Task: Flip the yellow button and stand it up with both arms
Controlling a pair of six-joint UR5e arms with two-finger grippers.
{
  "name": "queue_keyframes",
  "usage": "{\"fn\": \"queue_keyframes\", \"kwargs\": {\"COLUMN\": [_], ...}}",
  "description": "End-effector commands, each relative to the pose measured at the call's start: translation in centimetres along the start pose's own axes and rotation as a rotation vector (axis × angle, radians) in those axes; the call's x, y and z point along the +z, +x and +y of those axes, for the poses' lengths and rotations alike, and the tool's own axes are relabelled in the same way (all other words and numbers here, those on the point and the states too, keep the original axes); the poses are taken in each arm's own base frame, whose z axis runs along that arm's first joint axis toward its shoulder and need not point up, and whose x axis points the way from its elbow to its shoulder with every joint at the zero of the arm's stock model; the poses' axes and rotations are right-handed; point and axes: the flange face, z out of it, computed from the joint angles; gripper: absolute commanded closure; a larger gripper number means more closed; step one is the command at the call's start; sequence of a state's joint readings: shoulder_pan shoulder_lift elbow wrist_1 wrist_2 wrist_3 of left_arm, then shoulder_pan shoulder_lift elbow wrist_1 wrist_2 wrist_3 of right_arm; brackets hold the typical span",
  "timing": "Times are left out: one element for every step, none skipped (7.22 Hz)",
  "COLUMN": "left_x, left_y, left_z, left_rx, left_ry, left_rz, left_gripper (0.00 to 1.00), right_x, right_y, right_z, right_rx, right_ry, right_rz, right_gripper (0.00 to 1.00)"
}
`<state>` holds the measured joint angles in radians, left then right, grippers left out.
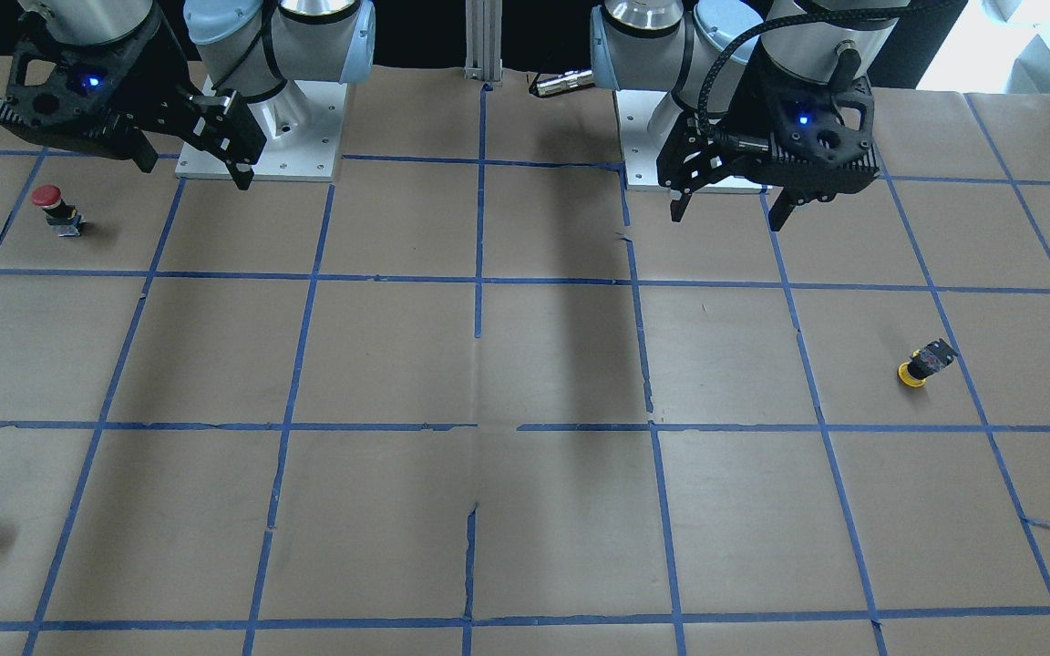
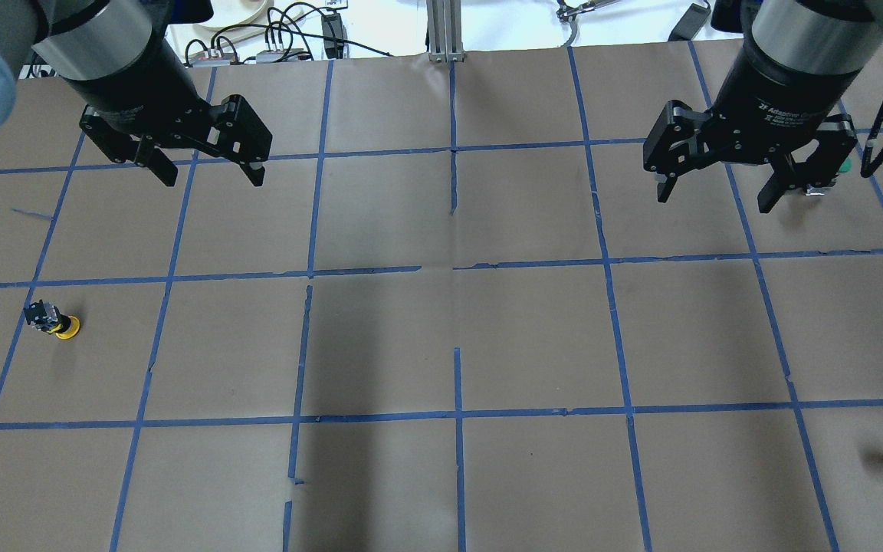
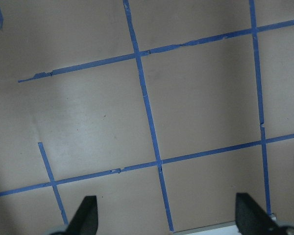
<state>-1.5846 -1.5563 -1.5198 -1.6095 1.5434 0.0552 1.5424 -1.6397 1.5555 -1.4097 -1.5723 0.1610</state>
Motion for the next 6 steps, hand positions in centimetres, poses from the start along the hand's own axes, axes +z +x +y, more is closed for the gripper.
{"fn": "queue_keyframes", "kwargs": {"left_x": [-0.18,-0.03,0.13,0.43,0.75,0.75], "left_y": [0.04,0.03,-0.15,-0.36,-0.57,-0.59], "left_z": [0.07,0.03,-0.03,-0.13,-0.22,-0.22], "left_rx": [0.002,0.002,-0.002,0.006,0.009,0.010], "left_ry": [0.004,0.001,-0.004,-0.010,-0.018,-0.018], "left_rz": [0.003,0.003,0.000,-0.004,-0.008,-0.010], "left_gripper": [0.01,0.01,0.01,0.01,0.01,0.01], "right_x": [0.01,-0.01,0.00,-0.07,-0.09,-0.10], "right_y": [0.10,0.11,0.24,0.24,0.24,0.29], "right_z": [-0.03,-0.04,-0.09,-0.10,-0.11,-0.15], "right_rx": [-0.002,-0.002,0.001,0.001,-0.001,0.010], "right_ry": [-0.001,0.000,-0.001,0.000,0.002,0.003], "right_rz": [0.000,0.001,0.001,0.001,0.001,-0.001], "right_gripper": [0.00,0.00,0.00,0.00,0.00,0.00]}}
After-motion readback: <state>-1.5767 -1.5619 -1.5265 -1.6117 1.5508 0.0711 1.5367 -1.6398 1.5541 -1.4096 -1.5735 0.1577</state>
